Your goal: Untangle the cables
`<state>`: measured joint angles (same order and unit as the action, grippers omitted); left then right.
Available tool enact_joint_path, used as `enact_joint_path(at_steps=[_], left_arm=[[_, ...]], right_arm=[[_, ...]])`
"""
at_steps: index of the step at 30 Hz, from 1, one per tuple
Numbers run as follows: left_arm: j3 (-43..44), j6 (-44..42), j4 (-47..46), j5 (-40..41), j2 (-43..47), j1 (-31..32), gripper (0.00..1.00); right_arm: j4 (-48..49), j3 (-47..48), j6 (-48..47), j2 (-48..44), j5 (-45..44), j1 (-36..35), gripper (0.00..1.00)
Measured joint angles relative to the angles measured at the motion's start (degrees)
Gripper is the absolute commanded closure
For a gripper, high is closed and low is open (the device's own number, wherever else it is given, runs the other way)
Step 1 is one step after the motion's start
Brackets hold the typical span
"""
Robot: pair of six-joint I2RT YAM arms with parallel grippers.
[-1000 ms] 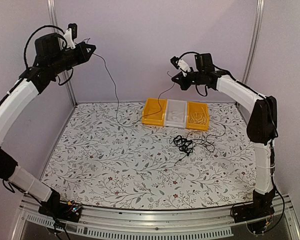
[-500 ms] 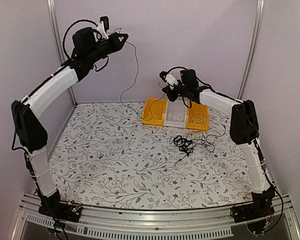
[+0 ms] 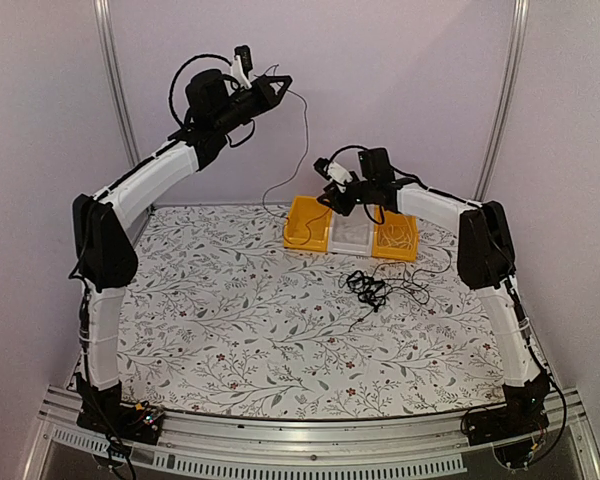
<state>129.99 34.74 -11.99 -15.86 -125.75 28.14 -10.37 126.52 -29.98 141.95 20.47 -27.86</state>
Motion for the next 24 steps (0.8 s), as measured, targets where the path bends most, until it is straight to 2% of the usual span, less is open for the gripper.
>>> enact_joint_path(at_steps=[8,11,16,24], left_arm=[[0.2,1.4,-2.9,0.0,-0.3,0.0,1.0],[0.2,2.0,-4.4,0.0,-0.3,0.0,1.0],[-0.1,3.5,-6.2,-0.1,0.1,0.2,1.0],[-1.5,3.9,-6.6,-0.1,3.5,1.9,1.0]], right_arm=[[-4.4,-9.5,0.1,-5.9,5.5,0.0,0.5],[-5.8,-12.3,0.1,-10.9,9.2,0.0,0.44],[-5.6,-11.5,0.4,-16.3,12.7,-1.2,0.34],[-5.5,-4.3,0.9,-12.3,13.1,-6.7,0.33]])
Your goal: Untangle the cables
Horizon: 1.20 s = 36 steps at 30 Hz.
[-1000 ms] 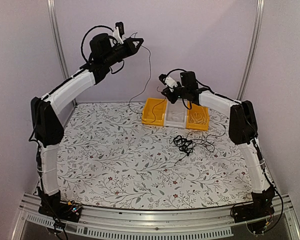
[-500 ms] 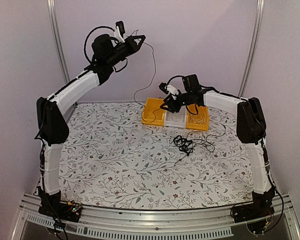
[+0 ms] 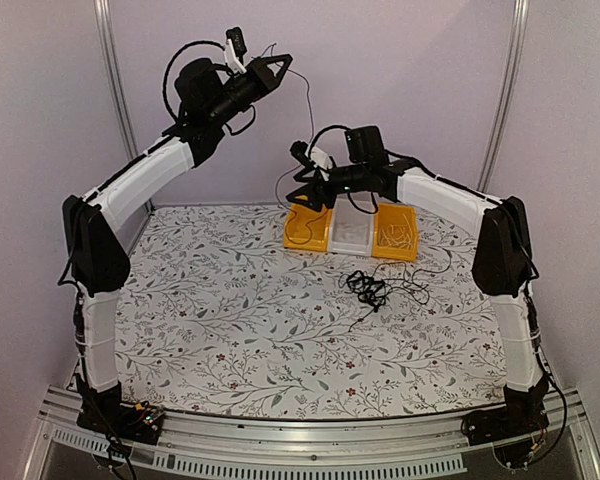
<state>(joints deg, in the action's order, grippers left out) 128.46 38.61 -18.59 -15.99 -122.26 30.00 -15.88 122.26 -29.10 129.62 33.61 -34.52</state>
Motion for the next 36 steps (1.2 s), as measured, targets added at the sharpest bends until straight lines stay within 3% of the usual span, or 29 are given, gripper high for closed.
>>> enact_joint_path(at_steps=[6,9,16,17,23,27,36], left_arm=[[-1.7,0.0,-0.2,0.2,3.8,0.5,1.0],[-3.3,-0.1,-0.5,0.5,5.6,0.5,1.0],[-5.1,-0.7,-0.4,1.2,7.1,0.7,1.0],[-5.4,-0.8,-0.3,1.3,7.3,0.7,1.0],[-8.4,-3.0,0.2,2.1,9.2,0.8,1.0],[-10.6,-5.9,0.9,3.6,11.6,0.8,1.0],[-14.8,-8.4,0.3,5.0,15.7,0.8,1.0]], right_arm=[[-0.5,0.1,-0.5,4.6,-1.9,-2.7,0.36],[-0.3,0.1,-0.8,6.5,-5.5,-3.3,0.45],[2.4,0.1,-0.4,8.4,-14.0,-3.3,0.96],[2.9,0.1,-0.1,8.4,-14.9,-3.3,1.0],[4.1,-0.7,-0.1,7.2,-16.6,-3.3,1.0],[4.6,-4.1,-0.7,1.6,-17.3,-3.3,1.0],[10.4,-1.2,-2.1,-8.9,-18.6,-3.3,1.0]])
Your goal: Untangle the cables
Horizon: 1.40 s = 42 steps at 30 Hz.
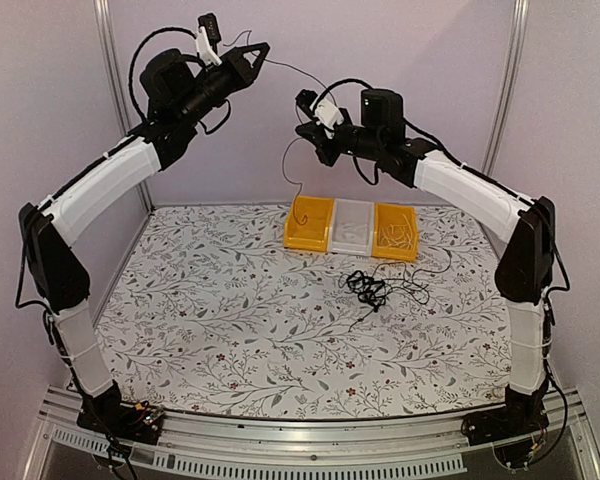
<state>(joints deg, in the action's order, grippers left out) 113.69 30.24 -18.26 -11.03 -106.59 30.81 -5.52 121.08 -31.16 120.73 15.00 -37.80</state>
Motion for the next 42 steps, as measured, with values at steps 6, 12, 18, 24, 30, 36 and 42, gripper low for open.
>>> enact_joint_path(at_steps=[6,12,18,24,30,36,42], left_arm=[[-1.4,0.0,0.0,0.0,0.1,0.0,1.0],[-1.7,0.0,-0.1,0.0,0.1,0.0,1.0],[-2.1,0.0,0.1,0.0,0.1,0.0,1.0],[-2.1,0.0,0.1,0.0,0.1,0.0,1.0],[-2.1,-0.2,0.2,0.0,0.1,0.0,1.0],[-2.1,-0.3,0.1,0.0,0.1,0.0,1.0],[-2.1,-0.3,0.2,0.0,0.1,0.0,1.0]], right_arm=[[0.6,0.3,-0.3,0.5,-1.4,0.4,1.0],[0.4,0.3,0.3,2.8,-2.3,1.6,1.0],[-0.3,0.3,0.4,4.5,-2.5,3.0,1.0],[0.7,1.7,0.6,4.5,-2.0,3.4,1.0],[1.9,5.1,2.1,4.3,2.0,3.4,1.0],[2.4,5.2,3.0,3.4,3.8,3.0,1.0],[3.4,5.2,2.4,3.3,2.9,3.0,1.0]])
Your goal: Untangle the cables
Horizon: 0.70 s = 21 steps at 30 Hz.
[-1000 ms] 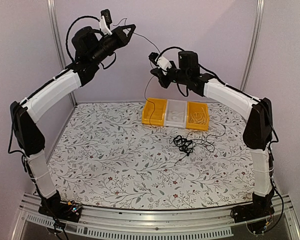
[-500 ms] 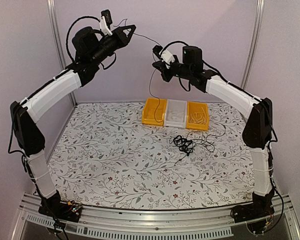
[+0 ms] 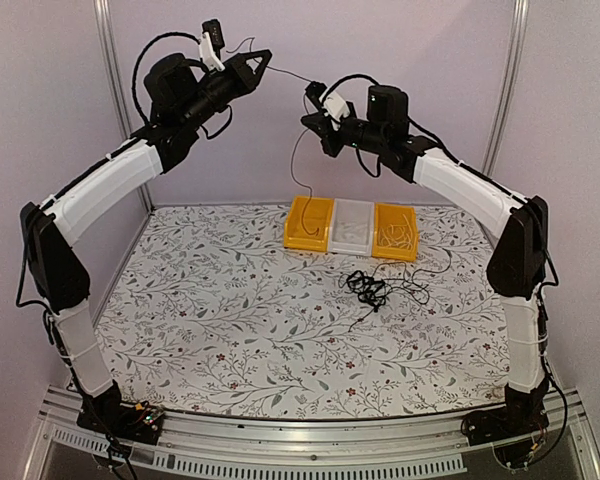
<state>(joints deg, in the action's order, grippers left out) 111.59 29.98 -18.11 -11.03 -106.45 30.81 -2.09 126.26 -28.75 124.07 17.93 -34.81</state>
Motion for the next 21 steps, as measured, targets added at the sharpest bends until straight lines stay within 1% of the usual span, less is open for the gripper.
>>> enact_joint_path(at_steps=[13,18,21], left_arm=[[-1.0,0.0,0.0,0.0,0.0,0.0,1.0],[-3.3,0.0,0.0,0.2,0.1,0.0,1.0],[-6.5,0.0,0.0,1.3,0.7,0.0,1.0]], right_arm=[[4.5,2.8,-0.9,3.1,-2.3,0.8,1.0],[5.2,2.8,-0.8,6.7,-2.8,2.0,1.0],[5.2,2.0,-0.6,9.3,-3.1,3.4,1.0]])
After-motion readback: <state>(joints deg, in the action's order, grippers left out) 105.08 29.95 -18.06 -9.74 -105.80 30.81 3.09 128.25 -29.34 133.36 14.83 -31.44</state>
